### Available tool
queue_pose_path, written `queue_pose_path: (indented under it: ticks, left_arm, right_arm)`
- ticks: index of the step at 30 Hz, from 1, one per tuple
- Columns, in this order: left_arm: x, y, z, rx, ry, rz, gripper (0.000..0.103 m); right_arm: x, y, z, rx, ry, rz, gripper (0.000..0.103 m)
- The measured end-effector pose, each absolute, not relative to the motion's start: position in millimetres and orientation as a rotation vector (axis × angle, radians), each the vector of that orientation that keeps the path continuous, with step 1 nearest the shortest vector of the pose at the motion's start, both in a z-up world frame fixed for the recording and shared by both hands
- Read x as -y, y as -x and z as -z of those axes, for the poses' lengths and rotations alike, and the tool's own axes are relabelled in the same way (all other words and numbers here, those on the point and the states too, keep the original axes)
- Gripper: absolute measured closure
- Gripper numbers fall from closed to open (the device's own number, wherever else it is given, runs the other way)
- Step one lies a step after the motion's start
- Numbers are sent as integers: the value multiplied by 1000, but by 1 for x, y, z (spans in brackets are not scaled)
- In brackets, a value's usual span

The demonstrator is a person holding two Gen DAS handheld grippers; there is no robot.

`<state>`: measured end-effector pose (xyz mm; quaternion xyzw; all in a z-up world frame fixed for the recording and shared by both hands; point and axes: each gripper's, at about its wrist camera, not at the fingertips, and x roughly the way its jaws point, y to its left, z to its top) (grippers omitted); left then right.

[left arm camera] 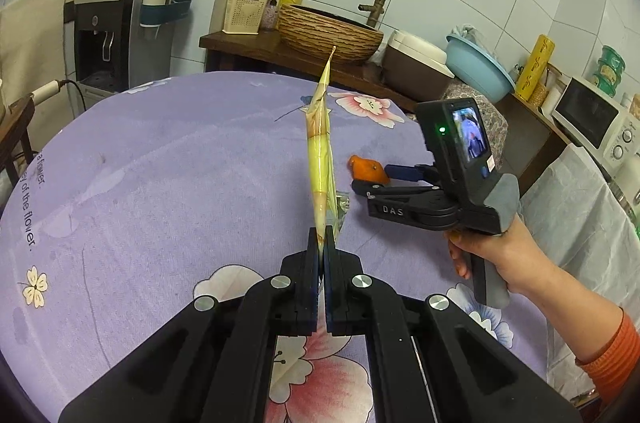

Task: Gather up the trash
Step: 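Grasp the yellow snack packet with the left gripper while the right gripper grasps the orange peel, then carry the yellow packet and orange peel over the black bin with both grippers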

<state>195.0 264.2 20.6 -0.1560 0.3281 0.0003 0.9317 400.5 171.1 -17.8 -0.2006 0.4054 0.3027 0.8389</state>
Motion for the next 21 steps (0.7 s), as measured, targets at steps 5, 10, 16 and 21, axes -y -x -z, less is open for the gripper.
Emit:
queue_pose_path:
  ticks: [5, 10, 16, 21]
  left_arm:
    - [-258, -193, -21, -670, 302, 5, 100]
    - [-246, -191, -26, -657, 275, 4, 100]
    - [-228, -191, -31, -650, 269, 25, 100]
    - [-205, -191, -34, -648, 257, 50, 100]
  right_arm:
    - [-169, -399, 19, -816, 451, -598, 70]
    - [-150, -403, 14, -805, 377, -590, 77]
    - [-126, -387, 6, -765, 366, -616, 79]
    - [-93, -366, -5, -744, 335, -648, 79]
